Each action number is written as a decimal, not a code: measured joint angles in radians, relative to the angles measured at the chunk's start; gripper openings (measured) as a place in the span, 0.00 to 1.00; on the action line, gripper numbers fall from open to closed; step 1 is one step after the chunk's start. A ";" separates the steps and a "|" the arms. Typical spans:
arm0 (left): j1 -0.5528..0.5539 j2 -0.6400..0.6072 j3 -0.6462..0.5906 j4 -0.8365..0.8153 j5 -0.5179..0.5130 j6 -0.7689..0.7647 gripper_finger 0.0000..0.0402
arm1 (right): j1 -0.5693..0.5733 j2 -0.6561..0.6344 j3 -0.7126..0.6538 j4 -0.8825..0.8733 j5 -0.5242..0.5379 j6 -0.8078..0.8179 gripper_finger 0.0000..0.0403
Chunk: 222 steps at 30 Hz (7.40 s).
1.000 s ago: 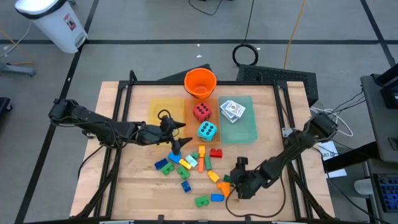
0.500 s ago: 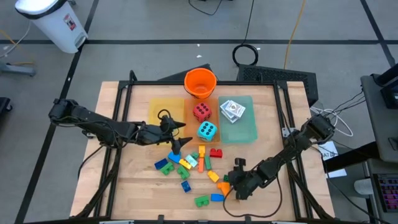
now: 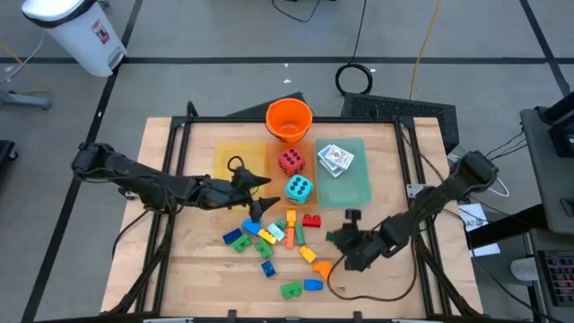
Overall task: Pick & Place Toys
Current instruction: Put the bottom green game piece into the yellow bin, then put the red game piece into the yellow bin
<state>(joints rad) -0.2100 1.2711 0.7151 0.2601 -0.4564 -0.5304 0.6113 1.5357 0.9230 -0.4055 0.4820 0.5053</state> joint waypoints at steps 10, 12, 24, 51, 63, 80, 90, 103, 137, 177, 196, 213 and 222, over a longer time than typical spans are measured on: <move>0.005 0.282 0.029 0.477 0.198 -0.058 0.97 | -0.038 -0.077 0.000 0.239 0.383 -0.565 0.25; 0.011 0.330 0.070 0.477 0.219 -0.069 0.97 | -0.062 -0.075 0.001 0.314 0.407 -0.654 0.26; 0.066 0.460 0.294 0.202 0.264 -0.084 0.92 | -0.161 -0.074 0.001 0.508 0.378 -0.877 0.26; 0.141 0.156 0.297 -0.251 0.103 -0.020 0.23 | -0.012 -0.330 -0.014 0.274 0.428 -0.507 0.43; 0.085 0.070 0.233 -0.849 -0.317 -0.413 0.23 | 0.056 -0.523 -0.295 0.414 0.430 -0.335 0.40; 0.208 0.083 -0.069 -0.712 -0.299 -0.618 0.23 | 0.050 -0.537 -0.412 0.679 0.429 -0.466 0.38; 0.291 0.083 -0.069 -0.689 -0.327 -0.524 0.37 | 0.051 -0.537 -0.412 0.679 0.391 -0.458 0.38; 0.301 0.083 -0.069 -0.669 -0.246 -0.524 0.59 | 0.028 -0.524 -0.412 0.686 0.326 -0.376 0.42; 0.019 -0.454 -0.698 0.711 0.066 0.202 0.60 | 0.016 -0.514 -0.411 0.684 0.324 -0.360 0.43; -0.031 -0.260 -0.591 0.527 0.036 0.188 0.60 | -0.188 -0.063 -0.385 0.923 -0.114 -0.289 0.85; -0.031 -0.217 -0.591 0.582 0.036 0.159 0.60 | -0.217 0.094 -0.280 0.779 -0.315 -0.320 0.70; -0.031 -0.217 -0.591 0.582 0.035 0.159 0.60 | -0.089 -0.125 -0.284 0.439 -0.041 -0.261 0.65; -0.031 -0.217 -0.591 0.583 0.035 0.155 0.60 | -0.189 0.021 -0.282 0.451 -0.197 -0.254 0.64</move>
<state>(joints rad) -0.2405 1.0546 0.1242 0.8429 -0.4213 -0.3756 0.4222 1.5569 0.6414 0.0455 0.2849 0.2512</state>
